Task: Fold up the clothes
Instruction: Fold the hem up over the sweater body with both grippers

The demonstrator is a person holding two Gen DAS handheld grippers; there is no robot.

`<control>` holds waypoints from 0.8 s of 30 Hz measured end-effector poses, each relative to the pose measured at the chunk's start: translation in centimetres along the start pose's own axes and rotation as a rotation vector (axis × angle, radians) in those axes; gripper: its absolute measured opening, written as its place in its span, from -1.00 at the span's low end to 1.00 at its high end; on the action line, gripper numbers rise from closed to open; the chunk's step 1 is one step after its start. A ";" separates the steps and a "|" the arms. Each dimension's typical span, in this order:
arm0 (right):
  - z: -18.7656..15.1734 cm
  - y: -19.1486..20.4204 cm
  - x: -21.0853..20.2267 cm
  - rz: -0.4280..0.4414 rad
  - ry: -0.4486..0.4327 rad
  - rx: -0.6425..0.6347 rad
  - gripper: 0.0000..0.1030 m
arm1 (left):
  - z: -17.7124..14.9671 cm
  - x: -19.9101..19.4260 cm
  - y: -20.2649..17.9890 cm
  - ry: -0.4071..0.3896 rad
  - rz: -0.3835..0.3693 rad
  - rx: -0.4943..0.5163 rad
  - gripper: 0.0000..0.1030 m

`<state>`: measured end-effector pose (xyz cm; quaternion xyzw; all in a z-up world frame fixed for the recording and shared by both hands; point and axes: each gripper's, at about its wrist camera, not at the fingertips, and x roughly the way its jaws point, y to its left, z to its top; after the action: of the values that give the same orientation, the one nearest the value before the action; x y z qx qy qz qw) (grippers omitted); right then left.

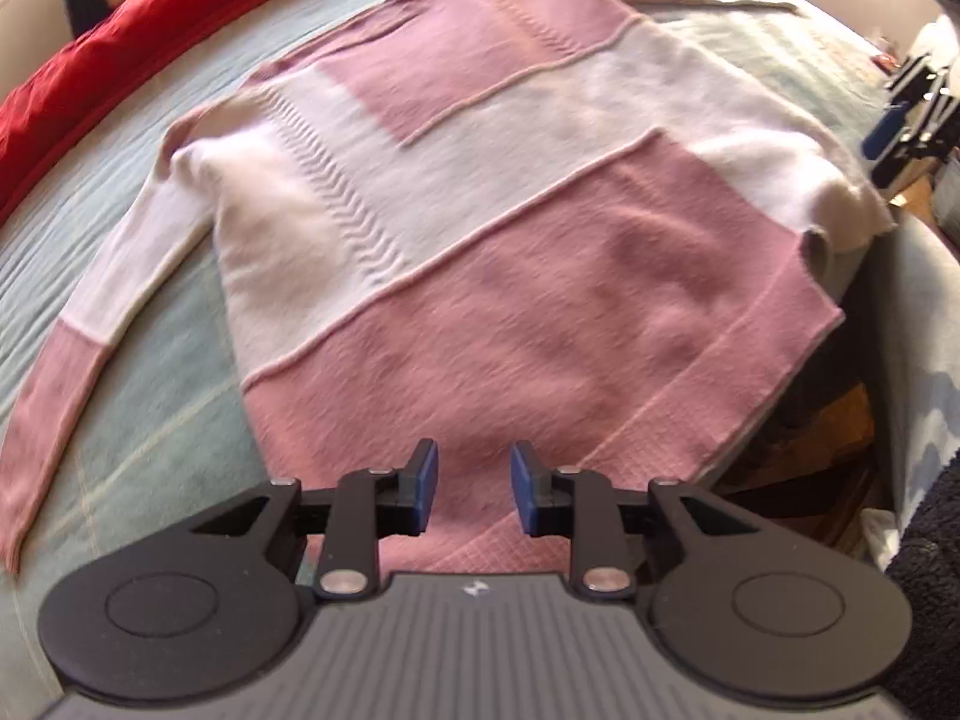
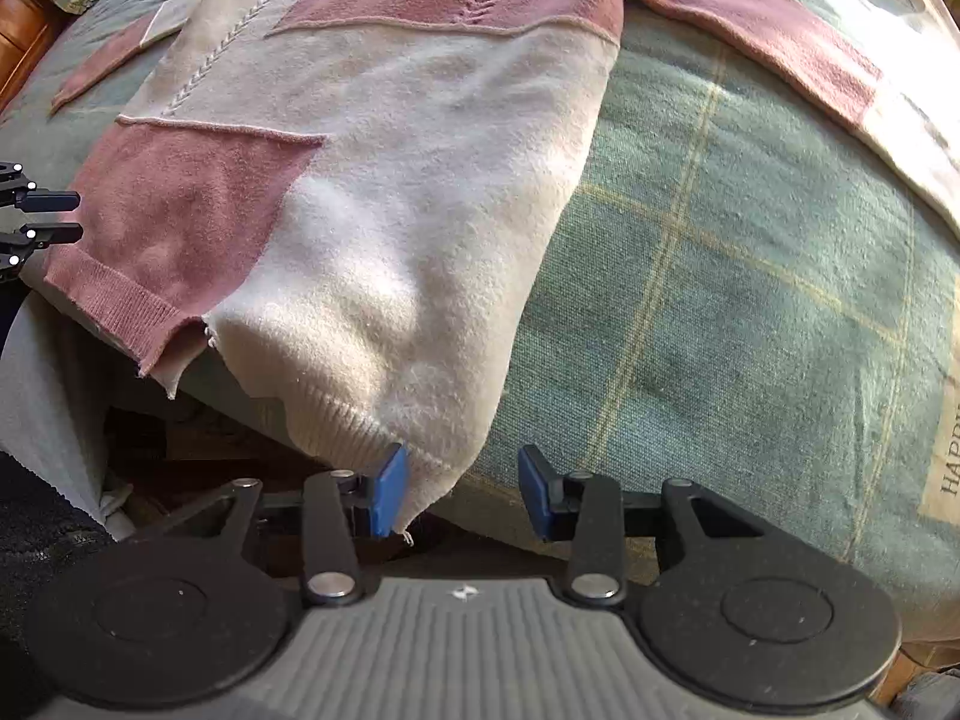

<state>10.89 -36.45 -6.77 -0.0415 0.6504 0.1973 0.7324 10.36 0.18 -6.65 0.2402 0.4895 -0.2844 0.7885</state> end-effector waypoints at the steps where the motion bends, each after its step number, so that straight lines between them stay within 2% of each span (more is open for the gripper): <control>1: -0.2 -0.2 0.4 0.017 0.006 0.017 -0.12 | 0.9 -0.3 -1.1 -0.011 -0.021 0.044 -0.34; 4: -0.6 -0.2 1.4 0.070 0.015 0.043 -0.11 | 3.2 -0.7 -4.2 -0.042 -0.069 0.156 -0.28; 7: -1.0 -0.2 2.0 0.111 -0.002 0.058 0.04 | 5.3 -0.4 -7.6 -0.081 -0.094 0.262 -0.20; 10: -1.3 -0.4 2.3 0.160 -0.030 0.081 0.02 | 6.9 0.3 -10.8 -0.112 -0.109 0.360 -0.20; 12: -1.4 -0.7 2.1 0.203 -0.055 0.095 -0.14 | 7.5 0.7 -12.5 -0.128 -0.123 0.411 -0.19; 13: -1.4 -0.8 1.9 0.218 -0.064 0.100 -0.37 | 7.7 1.0 -13.3 -0.134 -0.131 0.435 -0.19; 14: -1.3 -0.9 1.7 0.237 -0.071 0.102 -0.49 | 7.9 1.2 -14.2 -0.138 -0.141 0.459 -0.19; 16: -1.1 -1.1 0.9 0.268 -0.100 0.108 -0.50 | 8.1 1.6 -15.8 -0.154 -0.163 0.509 -0.19; 18: -0.7 -1.2 0.1 0.298 -0.130 0.109 -0.50 | 8.2 1.9 -17.1 -0.160 -0.185 0.543 -0.20; 20: 0.0 -1.2 -0.5 0.311 -0.164 0.107 -0.50 | 8.6 2.8 -18.1 -0.136 -0.258 0.563 -0.19; 24: 1.7 -1.6 -1.3 0.344 -0.222 0.128 -0.50 | 9.5 4.8 -19.0 -0.082 -0.382 0.506 -0.19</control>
<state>12.91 -37.71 -5.56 0.1387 0.5744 0.2811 0.7561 5.07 -20.83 -9.12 0.3208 0.4073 -0.5494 0.6553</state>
